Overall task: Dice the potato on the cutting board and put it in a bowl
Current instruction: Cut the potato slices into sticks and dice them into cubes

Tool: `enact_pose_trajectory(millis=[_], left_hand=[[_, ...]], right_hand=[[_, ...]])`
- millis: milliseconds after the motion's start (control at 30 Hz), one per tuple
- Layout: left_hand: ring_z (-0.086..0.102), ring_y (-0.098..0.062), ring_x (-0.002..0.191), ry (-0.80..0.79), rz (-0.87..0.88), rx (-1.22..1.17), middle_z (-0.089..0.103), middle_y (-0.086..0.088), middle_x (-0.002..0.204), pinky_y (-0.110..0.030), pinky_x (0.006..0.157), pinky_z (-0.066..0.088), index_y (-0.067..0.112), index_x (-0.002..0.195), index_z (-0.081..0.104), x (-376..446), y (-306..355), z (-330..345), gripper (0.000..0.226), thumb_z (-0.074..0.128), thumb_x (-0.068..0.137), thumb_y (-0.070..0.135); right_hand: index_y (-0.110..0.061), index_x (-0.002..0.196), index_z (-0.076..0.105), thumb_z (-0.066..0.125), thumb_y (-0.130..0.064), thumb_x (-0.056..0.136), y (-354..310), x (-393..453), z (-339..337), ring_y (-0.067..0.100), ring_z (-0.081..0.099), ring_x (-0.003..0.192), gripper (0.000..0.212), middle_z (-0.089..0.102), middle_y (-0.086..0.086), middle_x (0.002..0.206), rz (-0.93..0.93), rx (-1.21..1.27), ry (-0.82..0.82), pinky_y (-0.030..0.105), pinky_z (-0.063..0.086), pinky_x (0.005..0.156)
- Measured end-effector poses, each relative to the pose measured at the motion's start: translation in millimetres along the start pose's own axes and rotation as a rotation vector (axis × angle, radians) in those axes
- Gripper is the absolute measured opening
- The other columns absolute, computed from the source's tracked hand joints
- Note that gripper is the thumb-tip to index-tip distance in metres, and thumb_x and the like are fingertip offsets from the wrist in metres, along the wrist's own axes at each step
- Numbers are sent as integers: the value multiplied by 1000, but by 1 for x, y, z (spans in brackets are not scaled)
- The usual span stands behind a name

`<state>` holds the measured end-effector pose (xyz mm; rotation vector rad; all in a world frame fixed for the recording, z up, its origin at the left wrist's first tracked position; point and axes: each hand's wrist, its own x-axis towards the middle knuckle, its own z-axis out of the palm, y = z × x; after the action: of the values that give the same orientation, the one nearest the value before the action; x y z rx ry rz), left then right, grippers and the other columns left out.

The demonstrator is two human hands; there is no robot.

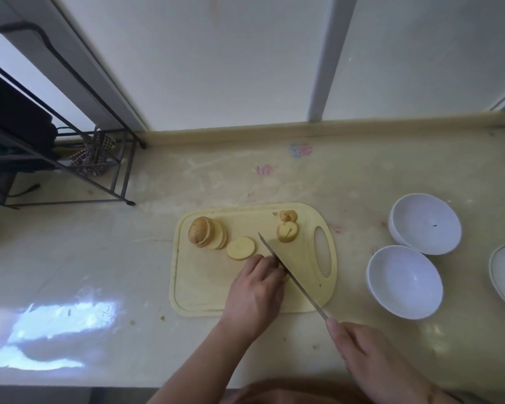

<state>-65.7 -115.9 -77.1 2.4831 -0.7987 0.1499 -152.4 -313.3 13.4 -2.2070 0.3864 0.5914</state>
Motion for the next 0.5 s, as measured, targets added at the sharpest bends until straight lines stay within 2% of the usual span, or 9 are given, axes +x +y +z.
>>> enact_pose_trajectory(millis=[67, 100, 167, 233, 300, 367, 433, 500], left_hand=[[57, -28, 101, -16, -7, -5, 65, -4, 110, -35, 85, 50, 13, 100, 72, 0, 0, 0, 14, 65, 88, 13], [57, -28, 101, -23, -11, -9, 65, -4, 111, -35, 85, 51, 13, 101, 72, 0, 0, 0, 15, 65, 88, 14], [57, -30, 103, -26, -19, -18, 64, -4, 112, -36, 86, 50, 13, 103, 72, 0, 0, 1, 16, 64, 89, 14], [57, -30, 104, -15, -30, -32, 64, -3, 112, -35, 87, 50, 13, 103, 72, -1, 0, 2, 16, 65, 89, 13], [57, -31, 103, -6, -36, -53, 65, -3, 113, -36, 88, 50, 13, 103, 72, -1, 1, 2, 16, 65, 88, 12], [57, -31, 102, -2, -32, -72, 65, -3, 115, -36, 89, 49, 14, 105, 72, 0, 1, 2, 18, 65, 88, 10], [57, -31, 102, 2, -28, -83, 64, -3, 117, -36, 90, 49, 14, 105, 72, 1, 1, 1, 20, 64, 87, 9], [57, -31, 102, 3, -19, -80, 64, -4, 116, -36, 89, 49, 13, 105, 71, 1, 0, 0, 19, 63, 88, 9]], right_hand=[[-11, 63, 52, 38, -57, 93, 3, -1, -1, 14, 57, 75, 56, 62, 6, 66, 3, -46, -17, 17, 40, 72], [-10, 67, 54, 32, -68, 87, 5, -2, 0, 14, 59, 81, 66, 66, 6, 73, 15, -64, -27, 15, 39, 74], [-8, 73, 55, 8, -92, 65, 9, -2, 0, 11, 61, 85, 96, 68, 5, 79, 30, -61, -14, 22, 41, 82], [-10, 81, 60, -8, -95, 54, 10, -2, 2, 8, 59, 93, 112, 70, 1, 87, 31, -124, -12, 23, 39, 84], [-8, 81, 62, -2, -86, 62, 9, -1, 4, 7, 58, 93, 102, 71, 1, 87, 36, -160, -4, 22, 37, 83], [-8, 70, 57, 10, -77, 67, 6, 5, 7, 8, 57, 80, 84, 66, 1, 70, 12, -105, -17, 27, 40, 80], [-13, 60, 46, 18, -73, 73, 0, 14, 10, 11, 49, 62, 68, 53, 0, 55, -13, -27, -50, 31, 41, 70], [-16, 57, 38, 21, -69, 78, -5, 22, 11, 11, 43, 53, 59, 49, -1, 50, -30, -10, -55, 32, 38, 62]])
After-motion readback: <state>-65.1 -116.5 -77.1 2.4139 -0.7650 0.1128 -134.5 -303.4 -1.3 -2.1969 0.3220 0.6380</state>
